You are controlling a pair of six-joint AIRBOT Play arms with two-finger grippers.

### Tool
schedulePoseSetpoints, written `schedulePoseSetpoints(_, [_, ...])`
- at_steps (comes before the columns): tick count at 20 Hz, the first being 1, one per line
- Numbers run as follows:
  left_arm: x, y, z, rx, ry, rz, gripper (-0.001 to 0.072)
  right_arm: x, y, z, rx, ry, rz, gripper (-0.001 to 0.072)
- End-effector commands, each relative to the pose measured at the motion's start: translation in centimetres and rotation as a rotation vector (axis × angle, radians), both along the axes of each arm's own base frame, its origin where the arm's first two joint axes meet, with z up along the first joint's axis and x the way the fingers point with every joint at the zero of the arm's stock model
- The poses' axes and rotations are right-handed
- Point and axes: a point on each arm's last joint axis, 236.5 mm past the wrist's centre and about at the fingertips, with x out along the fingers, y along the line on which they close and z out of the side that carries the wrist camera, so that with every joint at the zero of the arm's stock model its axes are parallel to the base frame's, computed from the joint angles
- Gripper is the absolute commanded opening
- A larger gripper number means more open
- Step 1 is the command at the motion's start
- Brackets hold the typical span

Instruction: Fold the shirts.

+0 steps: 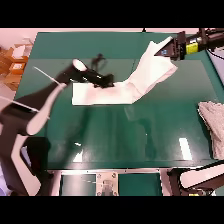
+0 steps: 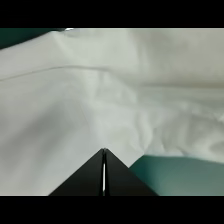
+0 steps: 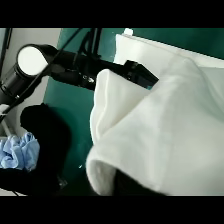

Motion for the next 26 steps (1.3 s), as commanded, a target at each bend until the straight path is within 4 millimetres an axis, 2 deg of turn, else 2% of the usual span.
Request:
schedulePoseSetpoints(1, [-1.6,12.0,2.4,0.221,0.058,-0.043,0.0022,0.7,5.2,0.7,0.031,-0.039,0.008,0.0017])
schedulePoseSetpoints(3, [-1.6,18.3,4.7,0.35,0.023,0.008,0.0022,1.1,10.2,0.7,0.053,-0.082,0.027,0.0017])
schedulePoseSetpoints(5, [-1.9,22.4,7.4,0.398,-0.007,0.064,0.0022,1.3,15.8,-1.3,0.048,-0.1,0.054,0.0017])
schedulePoseSetpoints(7, [-2.2,24.8,9.7,0.399,-0.04,0.112,0.0022,1.3,22.0,-5.1,0.046,-0.091,0.075,0.0018])
schedulePoseSetpoints(9, [-2.5,26.3,11.2,0.405,-0.07,0.13,0.0022,1.5,28.5,-10.2,0.055,-0.077,0.057,0.0024])
schedulePoseSetpoints(10, [-2.7,26.7,11.5,0.407,-0.075,0.129,0.0022,1.8,31.7,-13.1,0.058,-0.084,0.021,0.0085])
schedulePoseSetpoints(11, [-2.8,26.7,11.8,0.409,-0.08,0.127,0.0023,2.1,34.3,-15.4,0.066,-0.101,-0.025,0.0255])
schedulePoseSetpoints(12, [-2.9,26.6,11.8,0.408,-0.081,0.12,0.0022,2.6,36.2,-17.1,0.078,-0.127,-0.081,0.0456])
schedulePoseSetpoints(13, [-3.0,26.6,11.7,0.409,-0.076,0.116,0.0022,2.8,37.2,-17.8,0.083,-0.145,-0.108,0.0467])
schedulePoseSetpoints(14, [-3.1,26.6,11.7,0.41,-0.071,0.111,0.0022,3.0,36.9,-17.7,0.077,-0.155,-0.11,0.0463])
schedulePoseSetpoints(15, [-3.3,26.6,11.6,0.412,-0.072,0.099,0.0022,3.7,35.6,-17.1,0.065,-0.159,-0.106,0.0457])
schedulePoseSetpoints(16, [-3.5,26.6,11.6,0.415,-0.068,0.085,0.0022,4.8,33.2,-16.1,0.049,-0.158,-0.103,0.0452])
schedulePoseSetpoints(17, [-3.8,26.6,11.5,0.418,-0.065,0.071,0.0022,5.9,30.4,-15.1,0.039,-0.143,-0.106,0.0428])
schedulePoseSetpoints(18, [-3.9,26.6,11.5,0.419,-0.063,0.064,0.0022,7.2,26.8,-14.0,0.024,-0.126,-0.113,0.0358])
schedulePoseSetpoints(20, [-3.9,26.5,11.5,0.418,-0.063,0.064,0.0022,8.9,19.3,-12.8,-0.034,-0.073,-0.145,0.035])
schedulePoseSetpoints(22, [-4.0,26.5,11.5,0.418,-0.06,0.063,0.0022,9.1,10.9,-13.5,-0.134,0.026,-0.182,0.0374])
schedulePoseSetpoints(23, [-4.0,26.5,11.5,0.417,-0.061,0.064,0.0022,8.7,7.6,-14.2,-0.181,0.075,-0.193,0.0428])
schedulePoseSetpoints(24, [-4.0,26.5,11.5,0.417,-0.06,0.064,0.0022,8.0,4.6,-15.5,-0.223,0.139,-0.204,0.0506])
schedulePoseSetpoints(25, [-4.0,26.5,11.5,0.416,-0.059,0.065,0.0022,7.1,2.6,-17.1,-0.25,0.204,-0.21,0.057])
schedulePoseSetpoints(26, [-4.0,26.4,11.5,0.413,-0.058,0.066,0.0022,6.2,1.4,-19.2,-0.263,0.268,-0.219,0.0583])
